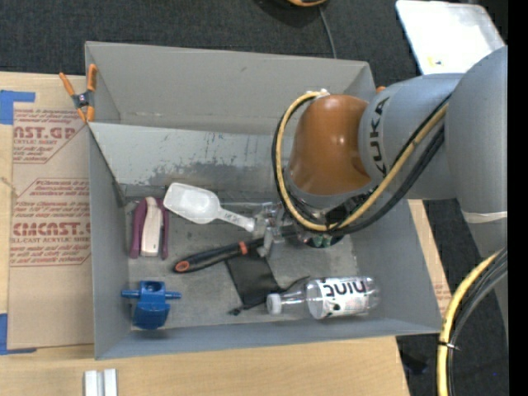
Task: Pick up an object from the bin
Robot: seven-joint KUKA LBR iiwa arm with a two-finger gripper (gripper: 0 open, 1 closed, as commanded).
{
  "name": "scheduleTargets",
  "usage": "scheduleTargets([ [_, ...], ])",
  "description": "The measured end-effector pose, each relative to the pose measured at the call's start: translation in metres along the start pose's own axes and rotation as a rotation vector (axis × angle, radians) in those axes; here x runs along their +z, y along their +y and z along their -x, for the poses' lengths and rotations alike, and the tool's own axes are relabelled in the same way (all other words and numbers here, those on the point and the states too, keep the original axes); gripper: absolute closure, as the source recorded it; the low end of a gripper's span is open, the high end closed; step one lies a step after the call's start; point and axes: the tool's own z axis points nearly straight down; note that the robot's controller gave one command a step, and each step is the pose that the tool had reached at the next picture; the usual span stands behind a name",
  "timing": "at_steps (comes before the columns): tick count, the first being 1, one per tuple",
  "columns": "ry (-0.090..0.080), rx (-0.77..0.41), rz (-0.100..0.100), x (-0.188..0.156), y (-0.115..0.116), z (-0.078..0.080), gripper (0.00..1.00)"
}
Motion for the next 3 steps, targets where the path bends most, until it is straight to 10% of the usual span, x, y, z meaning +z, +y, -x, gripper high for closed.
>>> scheduleTargets([
  [1, 0.002, -0.201, 0.001, 0.017, 0.051, -0.009, 0.0],
  [3, 0.013, -0.288, 0.005, -0.115, 0.056, -0.018, 0.0],
])
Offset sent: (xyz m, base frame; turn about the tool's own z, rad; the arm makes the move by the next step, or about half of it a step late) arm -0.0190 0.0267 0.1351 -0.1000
